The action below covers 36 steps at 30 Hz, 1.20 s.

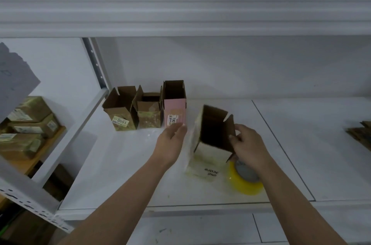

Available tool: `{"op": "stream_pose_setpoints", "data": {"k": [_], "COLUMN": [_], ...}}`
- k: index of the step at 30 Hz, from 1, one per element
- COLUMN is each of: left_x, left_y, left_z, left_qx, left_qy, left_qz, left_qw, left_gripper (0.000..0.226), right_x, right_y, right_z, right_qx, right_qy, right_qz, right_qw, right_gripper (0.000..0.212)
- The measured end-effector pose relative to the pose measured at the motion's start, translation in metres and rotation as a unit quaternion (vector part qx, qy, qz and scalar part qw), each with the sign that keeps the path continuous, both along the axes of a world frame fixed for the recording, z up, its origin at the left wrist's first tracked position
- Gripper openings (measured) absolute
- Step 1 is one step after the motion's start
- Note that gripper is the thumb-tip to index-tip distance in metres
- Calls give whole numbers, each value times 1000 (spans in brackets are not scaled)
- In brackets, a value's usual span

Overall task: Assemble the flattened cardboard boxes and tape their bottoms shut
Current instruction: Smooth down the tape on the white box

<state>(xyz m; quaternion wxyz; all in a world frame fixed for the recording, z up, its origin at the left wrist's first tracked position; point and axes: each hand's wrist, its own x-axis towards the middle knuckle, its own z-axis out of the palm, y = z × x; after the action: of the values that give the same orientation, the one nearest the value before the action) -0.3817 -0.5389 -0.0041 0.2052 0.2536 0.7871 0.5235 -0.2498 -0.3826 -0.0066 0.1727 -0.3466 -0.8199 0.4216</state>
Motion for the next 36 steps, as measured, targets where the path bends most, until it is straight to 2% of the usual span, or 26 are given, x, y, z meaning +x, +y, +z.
{"op": "stream_pose_setpoints", "data": {"k": [2,4,6,8,10,13,17,20,23,27,36], "left_x": [4,3,-1,-3,-1,-6,-21,-34,-48,-77,-107], "left_y": [2,4,5,9,16,32,55,67,60,31,-21], "left_z": [-2,-9,-17,-21,-20,-12,-6,-9,-7,-2,-5], "left_qx": [-31,-132,-221,-210,-191,-198,-165,-185,-184,-235,-291], "left_qy": [-17,7,73,90,109,181,196,181,185,248,258], "left_qz": [-31,-68,-83,-84,-78,-52,-50,-90,-98,-64,-10], "left_qw": [999,989,969,970,972,962,965,962,960,937,921], "left_gripper": [57,74,67,43,35,33,32,35,41,31,26], "right_x": [-8,-11,-11,-11,-14,-26,-41,-54,-75,-110,-174], "right_y": [-7,-11,-11,-11,-10,0,16,31,47,66,94], "right_z": [-15,-24,-26,-28,-27,-25,-18,-15,-18,-18,-15], "right_qx": [76,105,104,96,90,72,44,31,21,37,-82], "right_qy": [-50,-69,-64,-54,-60,-81,-85,-109,-116,-102,-32], "right_qz": [23,19,0,-8,-15,-26,-43,-46,-73,-85,-100], "right_qw": [996,992,993,994,994,994,995,992,990,990,991], "right_gripper": [25,32,34,38,48,53,29,15,18,19,21]}}
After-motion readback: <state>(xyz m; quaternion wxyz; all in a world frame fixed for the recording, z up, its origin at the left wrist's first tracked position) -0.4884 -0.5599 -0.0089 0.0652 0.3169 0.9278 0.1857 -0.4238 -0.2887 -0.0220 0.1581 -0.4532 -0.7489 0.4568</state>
